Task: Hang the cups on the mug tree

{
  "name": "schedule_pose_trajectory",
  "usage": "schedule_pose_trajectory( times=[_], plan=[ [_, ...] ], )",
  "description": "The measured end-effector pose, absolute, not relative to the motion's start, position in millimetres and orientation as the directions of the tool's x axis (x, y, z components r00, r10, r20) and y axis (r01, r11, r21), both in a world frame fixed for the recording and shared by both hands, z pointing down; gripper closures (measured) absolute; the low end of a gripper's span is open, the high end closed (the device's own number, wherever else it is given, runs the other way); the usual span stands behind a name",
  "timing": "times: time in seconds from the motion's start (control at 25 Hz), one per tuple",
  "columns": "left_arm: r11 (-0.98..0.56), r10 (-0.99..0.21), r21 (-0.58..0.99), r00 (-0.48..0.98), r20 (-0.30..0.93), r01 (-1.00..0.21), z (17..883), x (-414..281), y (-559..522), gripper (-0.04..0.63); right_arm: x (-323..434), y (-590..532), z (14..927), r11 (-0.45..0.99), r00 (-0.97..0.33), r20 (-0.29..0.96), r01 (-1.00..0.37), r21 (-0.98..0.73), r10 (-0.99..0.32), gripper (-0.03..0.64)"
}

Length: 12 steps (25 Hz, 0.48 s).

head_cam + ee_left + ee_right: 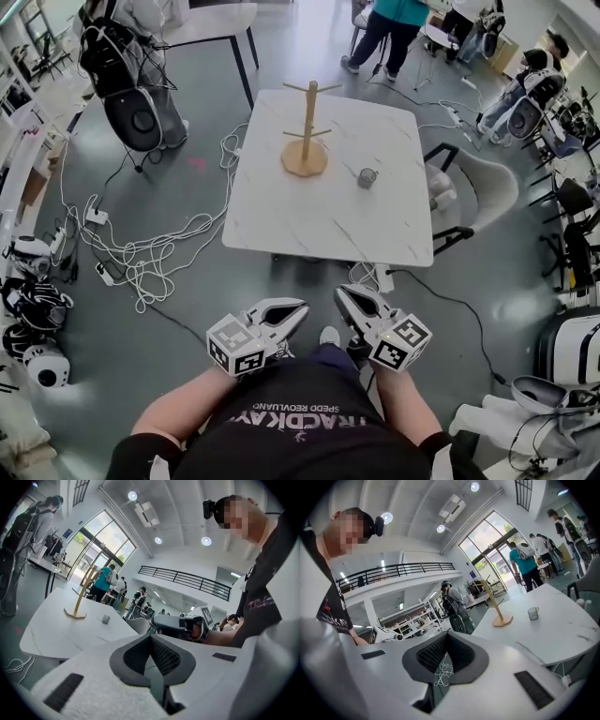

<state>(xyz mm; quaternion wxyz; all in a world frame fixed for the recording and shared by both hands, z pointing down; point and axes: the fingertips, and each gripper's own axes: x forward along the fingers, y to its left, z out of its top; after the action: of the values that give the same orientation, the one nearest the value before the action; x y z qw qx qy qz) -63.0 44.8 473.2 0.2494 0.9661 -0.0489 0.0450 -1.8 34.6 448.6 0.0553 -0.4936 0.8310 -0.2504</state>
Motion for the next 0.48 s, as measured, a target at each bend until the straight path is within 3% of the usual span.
schedule_pose_trajectory(
  times=[0.48],
  plan=[
    [-0.865, -0.173, 0.46, 0.98, 0.101, -0.201, 466, -51, 6, 0.598, 57, -12, 437, 0.388, -0.48, 0.137, -0.821, -0.419, -0.867, 0.607]
  ],
)
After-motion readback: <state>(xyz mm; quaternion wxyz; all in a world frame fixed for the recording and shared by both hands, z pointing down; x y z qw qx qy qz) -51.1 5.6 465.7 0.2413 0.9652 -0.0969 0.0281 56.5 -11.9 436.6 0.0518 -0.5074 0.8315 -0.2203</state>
